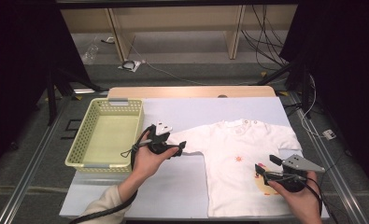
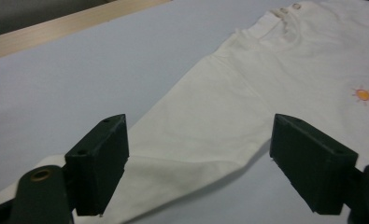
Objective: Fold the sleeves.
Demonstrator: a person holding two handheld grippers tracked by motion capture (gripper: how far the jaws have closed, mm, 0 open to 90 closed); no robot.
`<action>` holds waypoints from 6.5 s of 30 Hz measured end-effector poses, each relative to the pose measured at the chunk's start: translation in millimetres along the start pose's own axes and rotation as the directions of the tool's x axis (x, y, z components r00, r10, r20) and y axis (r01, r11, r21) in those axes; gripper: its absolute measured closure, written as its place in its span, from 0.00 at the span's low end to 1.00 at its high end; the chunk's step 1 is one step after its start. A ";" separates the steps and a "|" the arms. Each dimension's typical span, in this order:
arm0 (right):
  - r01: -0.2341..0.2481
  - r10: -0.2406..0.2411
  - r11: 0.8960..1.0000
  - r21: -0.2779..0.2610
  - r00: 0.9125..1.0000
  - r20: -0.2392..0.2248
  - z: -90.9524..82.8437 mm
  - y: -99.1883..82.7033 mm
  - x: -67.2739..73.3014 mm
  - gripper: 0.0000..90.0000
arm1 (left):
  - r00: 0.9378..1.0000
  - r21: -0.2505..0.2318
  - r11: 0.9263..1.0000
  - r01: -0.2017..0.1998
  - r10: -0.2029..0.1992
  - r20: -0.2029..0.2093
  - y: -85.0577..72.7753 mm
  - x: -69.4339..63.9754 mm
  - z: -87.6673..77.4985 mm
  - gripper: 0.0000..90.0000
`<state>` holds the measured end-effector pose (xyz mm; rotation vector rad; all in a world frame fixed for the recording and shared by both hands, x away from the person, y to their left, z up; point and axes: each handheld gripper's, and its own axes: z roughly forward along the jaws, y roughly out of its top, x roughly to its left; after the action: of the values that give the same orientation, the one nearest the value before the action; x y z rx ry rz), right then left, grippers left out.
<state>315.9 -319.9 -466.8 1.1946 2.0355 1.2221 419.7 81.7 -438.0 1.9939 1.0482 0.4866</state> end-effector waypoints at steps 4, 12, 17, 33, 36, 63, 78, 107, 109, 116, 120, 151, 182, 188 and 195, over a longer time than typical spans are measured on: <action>0.000 0.000 1.000 -0.005 1.000 -0.001 0.8 0.0 1.0 0.33 | 0.999 0.066 0.998 0.005 -0.002 -0.047 3.2 6.9 21.7 0.28; -0.002 0.002 1.000 -0.003 1.000 -0.001 0.8 -0.3 0.3 0.34 | 0.994 0.166 0.984 0.059 -0.043 -0.096 -1.5 13.7 52.5 0.34; -0.003 0.003 1.000 -0.002 1.000 -0.001 1.2 -0.3 0.2 0.34 | 0.993 0.199 0.977 0.072 -0.053 -0.103 -4.6 16.4 59.5 0.36; -0.001 0.001 1.000 -0.002 1.000 -0.006 1.5 0.3 0.8 0.34 | 0.991 0.236 0.968 0.091 -0.065 -0.114 -5.4 22.0 67.0 0.51; 0.001 -0.001 1.000 -0.005 1.000 -0.006 1.3 0.5 0.9 0.35 | 0.991 0.240 0.967 0.089 -0.062 -0.116 -4.5 21.1 67.2 0.57; 0.002 -0.002 1.000 -0.005 1.000 -0.002 0.8 0.2 -0.6 0.36 | 0.992 0.220 0.971 0.090 -0.067 -0.111 1.3 10.7 62.4 0.99; 0.001 0.000 1.000 -0.011 1.000 0.005 -0.3 0.6 -1.2 0.36 | 1.000 0.085 0.996 0.004 -0.002 -0.023 31.4 -21.3 44.0 0.99; -0.008 0.009 1.000 -0.018 1.000 0.010 -1.3 0.7 -2.2 0.36 | 0.991 0.007 0.996 -0.092 0.091 0.095 54.1 -76.2 43.5 0.99; -0.006 0.006 1.000 -0.014 1.000 0.012 -1.9 0.7 -2.7 0.36 | 0.990 0.006 0.995 -0.098 0.097 0.100 54.9 -79.3 44.7 0.99; -0.006 0.006 1.000 -0.015 1.000 0.014 -1.9 0.3 -3.4 0.36 | 0.985 -0.003 0.993 -0.120 0.120 0.126 56.9 -92.5 50.2 0.99; -0.008 0.008 1.000 -0.019 1.000 0.018 -2.9 0.5 -4.3 0.36 | 0.981 -0.005 0.991 -0.136 0.135 0.138 57.3 -98.8 54.2 0.99; -0.008 0.009 0.999 -0.031 1.000 0.028 -5.5 0.9 -6.9 0.36 | 0.956 0.016 0.972 -0.236 0.229 0.183 53.4 -134.5 76.7 0.99; 0.005 -0.005 1.000 -0.028 1.000 0.002 3.4 7.3 2.5 0.37 | 0.971 -0.026 0.982 -0.186 0.188 0.147 22.7 -73.3 17.8 0.25; 0.043 -0.044 0.999 -0.014 0.998 -0.043 22.2 18.4 16.9 0.38 | 0.980 -0.027 0.988 -0.152 0.154 0.123 -4.9 -47.2 -6.3 0.22; 0.091 -0.090 0.996 0.012 0.991 -0.101 56.8 39.1 34.1 0.40 | 0.986 -0.041 0.992 -0.119 0.123 0.116 -31.0 -34.3 -28.2 0.22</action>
<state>358.1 -256.0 -459.2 1.0551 2.1520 1.2469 366.1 77.5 -445.0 2.0377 0.8449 0.4416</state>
